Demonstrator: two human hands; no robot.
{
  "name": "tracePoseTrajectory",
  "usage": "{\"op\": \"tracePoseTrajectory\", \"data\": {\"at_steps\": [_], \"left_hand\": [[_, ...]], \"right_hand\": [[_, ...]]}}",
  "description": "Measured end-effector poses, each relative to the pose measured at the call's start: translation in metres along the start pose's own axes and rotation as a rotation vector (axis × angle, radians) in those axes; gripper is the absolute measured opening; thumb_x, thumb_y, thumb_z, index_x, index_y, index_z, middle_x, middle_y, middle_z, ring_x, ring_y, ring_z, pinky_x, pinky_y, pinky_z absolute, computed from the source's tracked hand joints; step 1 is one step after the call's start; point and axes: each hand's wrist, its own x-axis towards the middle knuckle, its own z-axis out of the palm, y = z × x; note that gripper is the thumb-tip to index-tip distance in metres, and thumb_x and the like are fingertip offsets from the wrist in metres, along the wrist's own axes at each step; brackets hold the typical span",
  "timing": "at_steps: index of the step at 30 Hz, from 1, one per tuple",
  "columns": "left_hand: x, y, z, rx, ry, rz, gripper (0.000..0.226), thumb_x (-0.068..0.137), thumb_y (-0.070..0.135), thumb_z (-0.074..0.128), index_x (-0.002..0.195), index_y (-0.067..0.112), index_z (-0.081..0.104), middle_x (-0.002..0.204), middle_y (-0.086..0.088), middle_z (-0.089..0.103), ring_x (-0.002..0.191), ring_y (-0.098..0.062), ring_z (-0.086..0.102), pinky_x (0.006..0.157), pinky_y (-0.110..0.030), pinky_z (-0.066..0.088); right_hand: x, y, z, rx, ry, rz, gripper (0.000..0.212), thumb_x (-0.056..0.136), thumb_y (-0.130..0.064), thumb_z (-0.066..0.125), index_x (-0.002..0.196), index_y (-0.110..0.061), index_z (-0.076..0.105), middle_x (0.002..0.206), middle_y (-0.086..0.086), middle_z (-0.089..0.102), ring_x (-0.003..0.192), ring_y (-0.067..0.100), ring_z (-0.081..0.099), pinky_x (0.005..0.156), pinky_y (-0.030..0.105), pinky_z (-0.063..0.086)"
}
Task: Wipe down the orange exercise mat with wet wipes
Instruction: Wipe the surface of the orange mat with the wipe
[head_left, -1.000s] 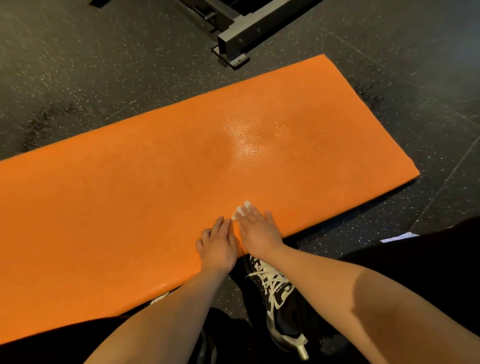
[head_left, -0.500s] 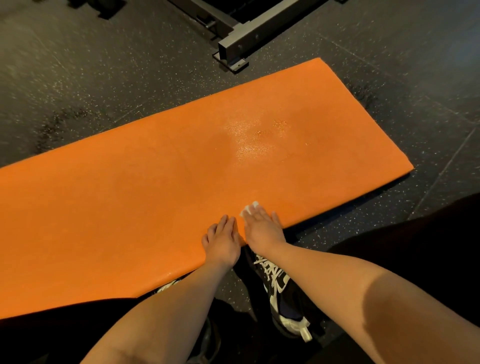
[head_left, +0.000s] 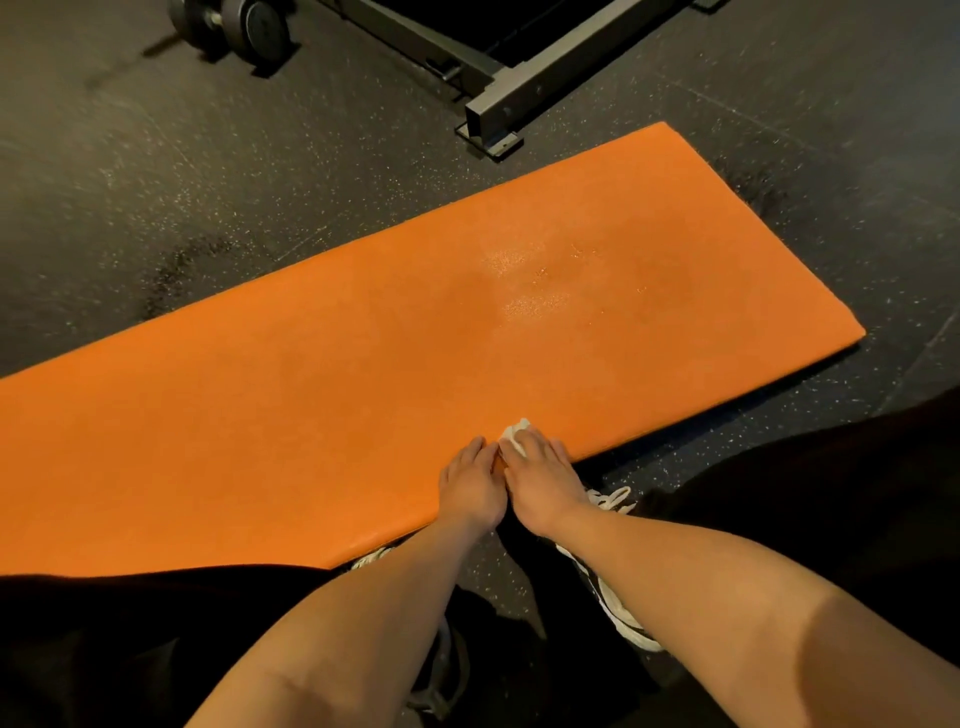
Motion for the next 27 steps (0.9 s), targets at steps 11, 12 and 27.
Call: {"op": "tracePoseTrajectory", "data": {"at_steps": [11,12,27], "left_hand": [[-0.014,0.025,-0.004,0.080,-0.045,-0.075,0.050,0.106,0.034,0.033,0.156,0.036,0.028,0.167,0.004,0.014,0.149,-0.033,0.012,0.119,-0.047,0.018],[-0.015,0.027,-0.004,0.087,-0.041,-0.076,0.050,0.106,0.035,0.033,0.156,0.037,0.028,0.167,0.004,0.015,0.148,-0.033,0.013,0.119,-0.047,0.020],[-0.016,0.047,-0.010,0.111,-0.085,-0.067,0.053,0.104,0.024,0.031,0.155,0.040,0.029,0.167,0.008,0.015,0.145,-0.036,0.014,0.117,-0.047,0.021]], "right_hand": [[-0.005,0.004,-0.019,0.030,-0.037,0.134,0.058,0.106,-0.022,0.032,0.161,-0.020,0.015,0.170,0.000,0.005,0.156,0.021,-0.005,0.124,0.052,0.000],[-0.006,0.003,-0.017,0.027,-0.043,0.093,0.058,0.106,-0.021,0.034,0.161,-0.021,0.016,0.170,-0.001,0.005,0.156,0.019,-0.005,0.124,0.050,0.000],[-0.015,0.019,-0.034,0.117,-0.037,0.100,0.055,0.105,-0.016,0.035,0.159,-0.024,0.027,0.169,-0.003,0.016,0.156,0.018,0.004,0.125,0.048,0.004]]}}
